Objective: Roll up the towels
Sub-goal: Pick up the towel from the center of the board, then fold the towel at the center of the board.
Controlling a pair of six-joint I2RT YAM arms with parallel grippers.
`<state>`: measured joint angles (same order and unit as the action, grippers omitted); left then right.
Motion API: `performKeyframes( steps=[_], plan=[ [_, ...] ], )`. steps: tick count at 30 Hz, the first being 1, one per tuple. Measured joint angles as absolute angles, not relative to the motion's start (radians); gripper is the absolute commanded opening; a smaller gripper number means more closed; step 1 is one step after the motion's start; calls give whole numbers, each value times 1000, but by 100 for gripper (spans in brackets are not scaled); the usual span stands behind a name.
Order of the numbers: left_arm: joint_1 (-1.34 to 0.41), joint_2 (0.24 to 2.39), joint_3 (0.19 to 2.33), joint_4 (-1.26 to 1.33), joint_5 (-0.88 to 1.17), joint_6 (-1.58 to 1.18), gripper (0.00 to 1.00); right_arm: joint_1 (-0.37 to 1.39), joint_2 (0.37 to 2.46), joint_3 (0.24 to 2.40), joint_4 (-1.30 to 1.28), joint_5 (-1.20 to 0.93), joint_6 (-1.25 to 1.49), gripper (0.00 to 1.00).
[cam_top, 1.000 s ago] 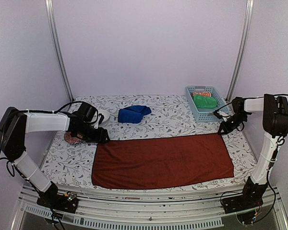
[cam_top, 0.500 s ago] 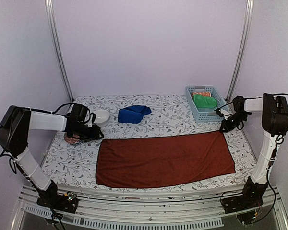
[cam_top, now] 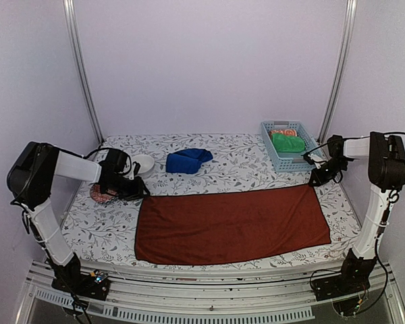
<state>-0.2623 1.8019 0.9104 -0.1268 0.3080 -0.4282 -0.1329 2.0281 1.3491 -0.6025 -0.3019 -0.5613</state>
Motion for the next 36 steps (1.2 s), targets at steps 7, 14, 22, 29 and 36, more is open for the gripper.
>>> performKeyframes(
  steps=[7,14,22,29,36],
  plan=[
    [-262,1819,916,-115,333,-439,20,-133,2028,1349,-603,-303,-561,7],
    [-271,1819,927,-143,279,-433,8,-133,2028,1349,-603,-308,-561,7],
    [-283,1792,901,-136,243,-427,0,-133,2028,1349,-604,-313,-561,5],
    [-285,1694,903,-142,193,-410,0,-141,2012,1356,-611,-334,-565,4],
    [-286,1642,917,-83,177,-414,0,-186,1933,1372,-604,-425,-564,4]
  ],
)
